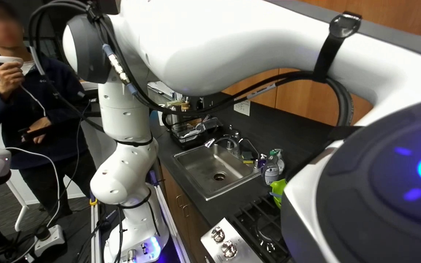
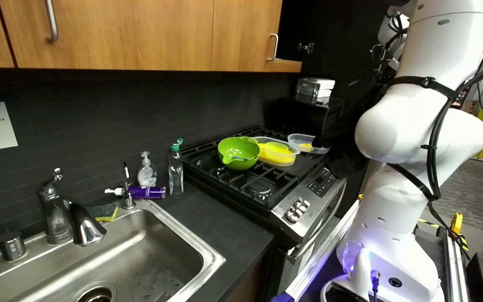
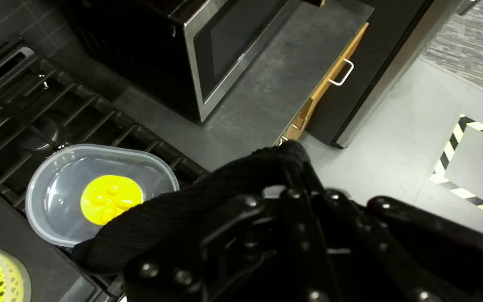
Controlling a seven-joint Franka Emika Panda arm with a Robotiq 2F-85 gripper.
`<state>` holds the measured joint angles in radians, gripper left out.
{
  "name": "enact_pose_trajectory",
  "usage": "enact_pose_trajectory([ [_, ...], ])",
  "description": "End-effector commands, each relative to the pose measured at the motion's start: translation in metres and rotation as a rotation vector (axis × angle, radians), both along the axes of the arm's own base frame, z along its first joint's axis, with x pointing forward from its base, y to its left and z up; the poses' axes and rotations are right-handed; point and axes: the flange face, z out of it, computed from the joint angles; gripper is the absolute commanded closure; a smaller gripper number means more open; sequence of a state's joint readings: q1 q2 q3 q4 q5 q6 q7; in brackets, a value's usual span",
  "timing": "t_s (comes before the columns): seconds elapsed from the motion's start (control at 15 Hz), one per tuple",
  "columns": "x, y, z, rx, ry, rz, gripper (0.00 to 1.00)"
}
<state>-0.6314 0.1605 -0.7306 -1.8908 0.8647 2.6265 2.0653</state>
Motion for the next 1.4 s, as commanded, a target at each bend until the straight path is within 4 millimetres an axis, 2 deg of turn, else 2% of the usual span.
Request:
enact_pose_trajectory([
  [0.0,-0.005,0.011,0.015,-0.031,-0.043,0.094,0.99],
  [0.27,0.014,0.015,0.033,-0.056,-0.013,0.204,0.99],
  [0.8,0.056,0.035,0.081,-0.129,0.033,0.414,0.99],
  [1.0,0.059,0.043,0.099,-0.157,0.038,0.451,0.99],
  [1.33,0.047,0.051,0.135,-0.211,0.048,0.461,0.99],
])
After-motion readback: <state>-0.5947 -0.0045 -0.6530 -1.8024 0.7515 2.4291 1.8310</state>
